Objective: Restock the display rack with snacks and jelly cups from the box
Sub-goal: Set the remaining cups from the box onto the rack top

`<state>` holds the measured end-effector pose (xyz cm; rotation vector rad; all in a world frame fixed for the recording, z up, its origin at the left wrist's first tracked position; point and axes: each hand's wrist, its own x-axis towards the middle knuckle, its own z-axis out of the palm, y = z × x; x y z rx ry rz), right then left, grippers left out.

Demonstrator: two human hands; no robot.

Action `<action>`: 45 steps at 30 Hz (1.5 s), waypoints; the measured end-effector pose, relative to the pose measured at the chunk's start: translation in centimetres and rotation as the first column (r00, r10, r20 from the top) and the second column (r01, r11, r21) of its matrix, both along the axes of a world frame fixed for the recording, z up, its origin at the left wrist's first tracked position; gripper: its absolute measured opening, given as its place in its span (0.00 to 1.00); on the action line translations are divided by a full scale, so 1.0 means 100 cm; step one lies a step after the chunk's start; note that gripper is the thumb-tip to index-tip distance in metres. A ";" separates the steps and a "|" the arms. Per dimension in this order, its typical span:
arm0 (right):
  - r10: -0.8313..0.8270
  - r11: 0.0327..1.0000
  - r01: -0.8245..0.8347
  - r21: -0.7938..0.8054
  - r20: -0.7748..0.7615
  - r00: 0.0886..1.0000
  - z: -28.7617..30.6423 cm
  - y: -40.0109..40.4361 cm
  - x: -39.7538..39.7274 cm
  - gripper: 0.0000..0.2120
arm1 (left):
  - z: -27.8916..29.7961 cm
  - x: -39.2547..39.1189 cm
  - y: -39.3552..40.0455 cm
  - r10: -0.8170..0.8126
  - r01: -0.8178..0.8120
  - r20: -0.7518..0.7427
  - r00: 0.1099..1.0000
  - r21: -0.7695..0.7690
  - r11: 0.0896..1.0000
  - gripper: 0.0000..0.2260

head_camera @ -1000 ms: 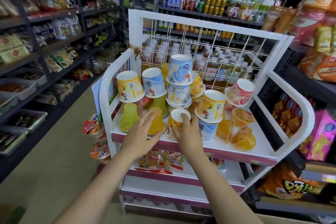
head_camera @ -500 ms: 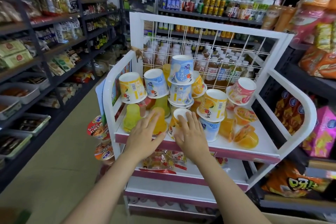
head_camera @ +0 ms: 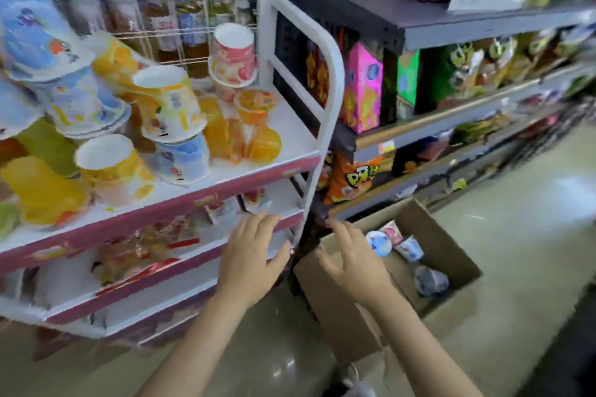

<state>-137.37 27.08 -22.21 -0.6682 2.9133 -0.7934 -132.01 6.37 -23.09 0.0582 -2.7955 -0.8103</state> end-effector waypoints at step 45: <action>-0.092 0.409 0.848 -0.337 0.909 0.406 -0.483 0.286 -0.291 0.26 | -0.468 -0.351 0.333 -0.008 -0.447 0.711 0.703 0.450 0.773 0.40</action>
